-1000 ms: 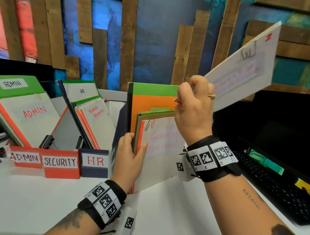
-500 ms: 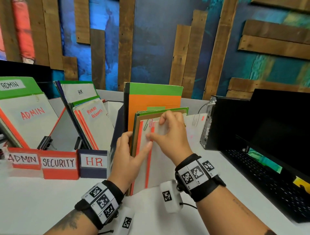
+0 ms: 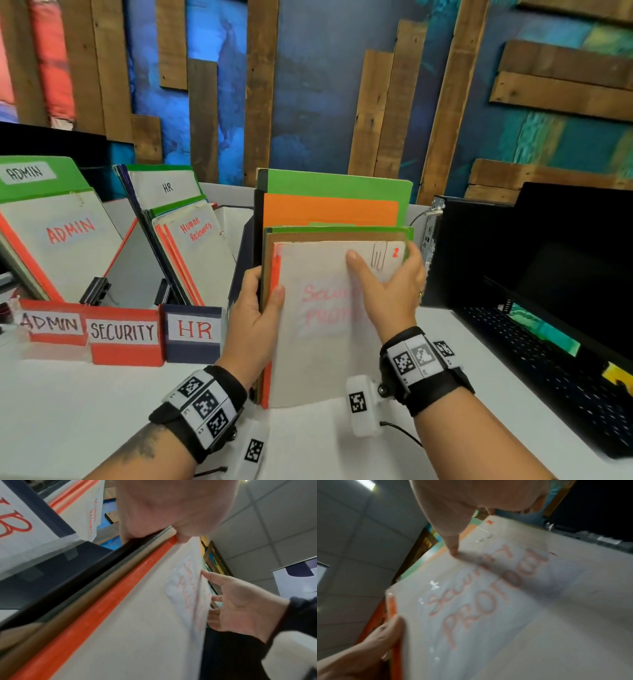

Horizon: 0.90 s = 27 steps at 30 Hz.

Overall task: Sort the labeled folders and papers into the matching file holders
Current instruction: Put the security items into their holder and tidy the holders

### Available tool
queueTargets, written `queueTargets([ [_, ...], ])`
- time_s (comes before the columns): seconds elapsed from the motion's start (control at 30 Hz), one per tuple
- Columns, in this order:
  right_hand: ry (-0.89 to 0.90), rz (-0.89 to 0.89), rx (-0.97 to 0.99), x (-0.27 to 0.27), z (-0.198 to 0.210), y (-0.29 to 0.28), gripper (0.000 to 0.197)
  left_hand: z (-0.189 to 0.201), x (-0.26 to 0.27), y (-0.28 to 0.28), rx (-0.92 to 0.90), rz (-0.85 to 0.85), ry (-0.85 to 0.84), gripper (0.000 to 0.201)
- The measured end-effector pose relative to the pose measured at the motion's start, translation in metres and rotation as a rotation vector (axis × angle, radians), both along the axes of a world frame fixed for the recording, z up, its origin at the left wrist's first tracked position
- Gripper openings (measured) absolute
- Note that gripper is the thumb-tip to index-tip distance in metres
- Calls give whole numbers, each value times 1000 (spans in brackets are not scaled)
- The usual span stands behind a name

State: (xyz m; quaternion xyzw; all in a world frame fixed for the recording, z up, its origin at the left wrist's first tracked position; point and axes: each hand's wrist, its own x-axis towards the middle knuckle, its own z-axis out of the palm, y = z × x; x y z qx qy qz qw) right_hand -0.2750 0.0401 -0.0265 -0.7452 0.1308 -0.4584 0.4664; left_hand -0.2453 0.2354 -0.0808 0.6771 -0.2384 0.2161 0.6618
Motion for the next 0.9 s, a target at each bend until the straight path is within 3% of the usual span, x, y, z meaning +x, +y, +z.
queueTargets([
  [0.07,-37,109,89,2,-8,-12,114,0,-1,1,-50,-20,23,35],
  [0.2,-81,194,169,-2,-19,-15,104,0,-1,-4,-92,-128,116,82],
  [0.37,-119,207,126,1,-32,-10,101,0,-5,-13,-70,-180,162,74],
  [0.43,-134,225,165,-1,-33,-10,94,-2,-5,-14,-92,-157,161,80],
  [0.6,-186,301,284,-8,-28,-11,85,-8,-19,-21,-113,12,-42,98],
  [0.9,-174,352,326,-9,-19,-22,69,-6,-22,-19,-14,-70,-93,98],
])
